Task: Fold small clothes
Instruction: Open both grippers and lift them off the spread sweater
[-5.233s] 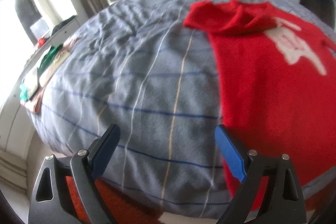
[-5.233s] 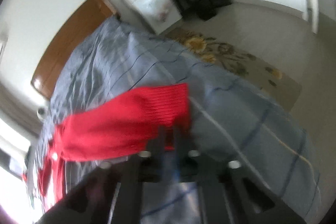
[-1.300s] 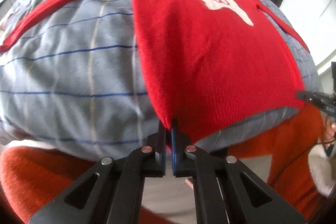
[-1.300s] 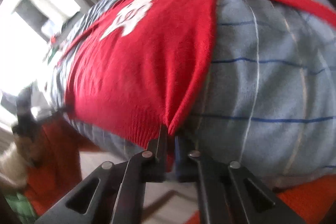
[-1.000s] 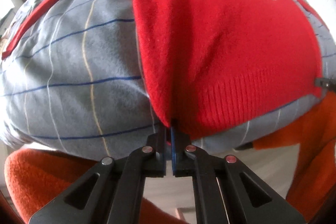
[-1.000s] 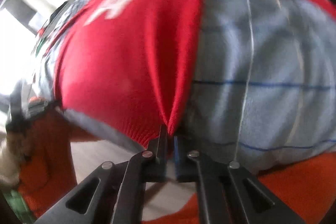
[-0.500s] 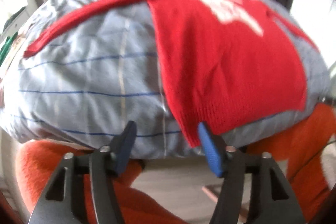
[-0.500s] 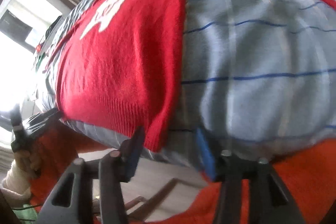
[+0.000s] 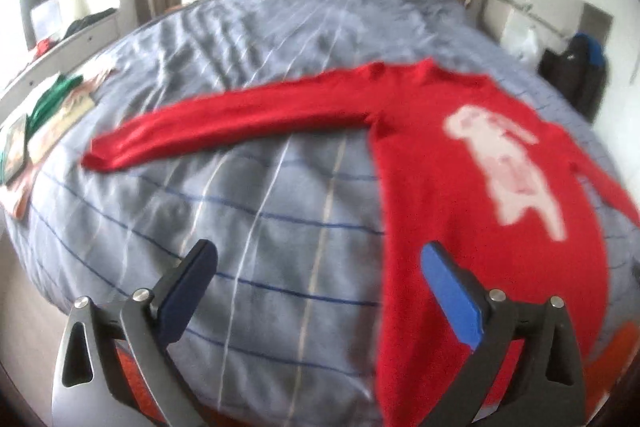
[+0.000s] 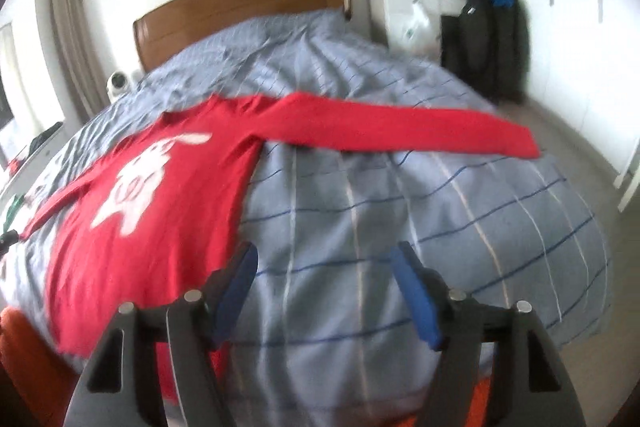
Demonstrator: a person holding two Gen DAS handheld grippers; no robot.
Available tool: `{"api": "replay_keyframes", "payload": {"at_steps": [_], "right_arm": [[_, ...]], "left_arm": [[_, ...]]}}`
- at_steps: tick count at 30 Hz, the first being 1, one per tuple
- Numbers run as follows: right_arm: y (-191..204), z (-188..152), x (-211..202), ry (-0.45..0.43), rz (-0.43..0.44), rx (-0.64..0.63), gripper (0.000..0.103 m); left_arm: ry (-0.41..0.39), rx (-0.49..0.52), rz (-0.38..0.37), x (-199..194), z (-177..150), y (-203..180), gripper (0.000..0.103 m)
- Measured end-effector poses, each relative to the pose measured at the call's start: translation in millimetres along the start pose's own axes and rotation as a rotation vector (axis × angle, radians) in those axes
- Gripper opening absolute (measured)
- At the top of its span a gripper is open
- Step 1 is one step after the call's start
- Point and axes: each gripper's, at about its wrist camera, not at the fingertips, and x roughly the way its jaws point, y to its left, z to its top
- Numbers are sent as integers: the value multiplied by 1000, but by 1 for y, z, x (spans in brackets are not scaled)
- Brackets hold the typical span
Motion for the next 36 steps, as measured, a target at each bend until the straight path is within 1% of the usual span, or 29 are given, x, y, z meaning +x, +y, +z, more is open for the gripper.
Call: {"api": "replay_keyframes", "payload": {"at_steps": [1, 3, 4, 6, 8, 13, 24, 27, 30, 32, 34, 36], "right_arm": [[1, -5, 2, 5, -7, 2, 69], [-3, -13, 8, 50, -3, 9, 69], [-6, -15, 8, 57, 7, 18, 69], [-11, -14, 6, 42, -2, 36, 69], [-16, -15, 7, 43, -12, 57, 70], [-24, -17, 18, 69, -10, 111, 70], [-21, -20, 20, 82, -18, 89, 72], [-19, -21, 22, 88, -22, 78, 74], [-16, -22, 22, 92, -26, 65, 75], [-18, -19, 21, 95, -6, 80, 75], [-27, -11, 18, 87, 56, 126, 75], [-44, 3, 16, 65, 112, 178, 75]], "left_arm": [[13, -21, 12, 8, -5, 4, 102], [47, -65, 16, 19, -19, 12, 102], [71, -73, 18, 25, -23, 14, 102], [115, -64, 27, 32, -28, 12, 102], [113, -37, 43, 32, -29, 10, 102], [117, -26, 64, 32, -34, 9, 103], [128, -17, 70, 36, -36, 8, 103], [131, -13, 68, 37, -36, 8, 103], [110, 0, 50, 36, -38, 9, 103], [110, 5, 43, 35, -40, 10, 103], [117, 17, 29, 34, -38, 10, 103], [116, -14, 6, 33, -37, 15, 103]]}}
